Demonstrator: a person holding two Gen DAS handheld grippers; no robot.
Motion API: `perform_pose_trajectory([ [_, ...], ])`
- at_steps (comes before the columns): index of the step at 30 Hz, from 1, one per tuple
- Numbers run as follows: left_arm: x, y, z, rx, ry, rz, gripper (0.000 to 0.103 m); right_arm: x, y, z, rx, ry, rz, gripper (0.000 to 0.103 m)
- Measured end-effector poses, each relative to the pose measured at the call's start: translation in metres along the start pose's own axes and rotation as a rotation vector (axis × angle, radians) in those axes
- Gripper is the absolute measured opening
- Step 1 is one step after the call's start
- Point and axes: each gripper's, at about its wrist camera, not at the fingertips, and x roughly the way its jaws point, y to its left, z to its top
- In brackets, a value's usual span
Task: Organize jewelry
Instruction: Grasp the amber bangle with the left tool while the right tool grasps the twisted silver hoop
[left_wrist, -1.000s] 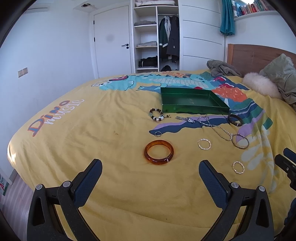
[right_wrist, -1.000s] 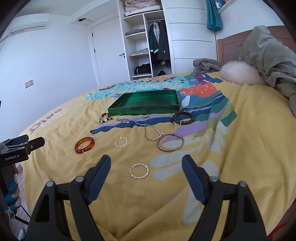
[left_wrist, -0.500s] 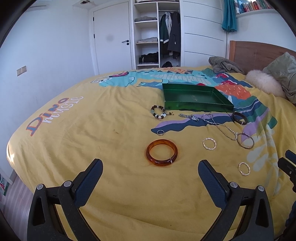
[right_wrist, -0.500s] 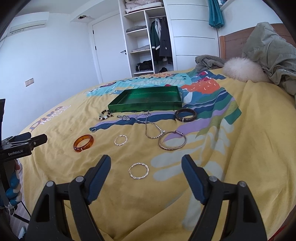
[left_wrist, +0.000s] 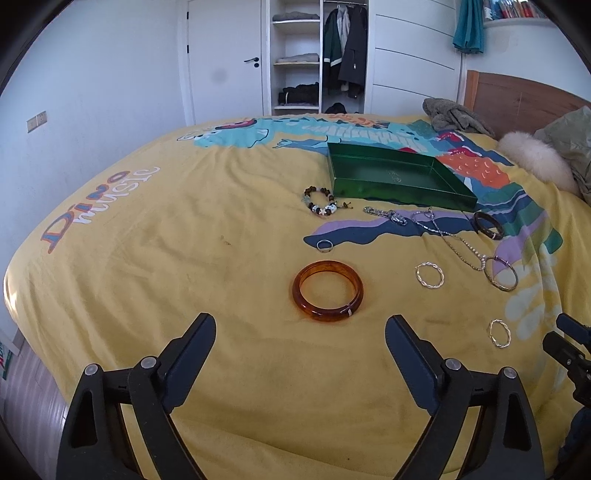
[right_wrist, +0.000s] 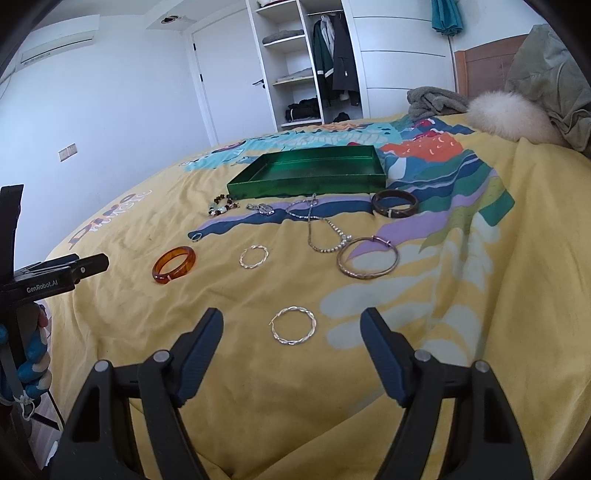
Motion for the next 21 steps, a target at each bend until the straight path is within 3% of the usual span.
perform_pose_trajectory([
  [9, 0.056, 0.004, 0.021, -0.023, 0.102, -0.02, 0.079, 0.048, -0.003, 0.001, 0.012, 0.137, 0.038, 0.065],
  [17, 0.115, 0.012, 0.023, -0.07, 0.245, -0.037, 0.06, 0.083, 0.0, 0.0, -0.014, 0.239, 0.031, 0.062],
  [21, 0.129, 0.007, 0.018, -0.051, 0.289, -0.042, 0.053, 0.092, -0.001, -0.001, -0.021, 0.261, 0.021, 0.049],
])
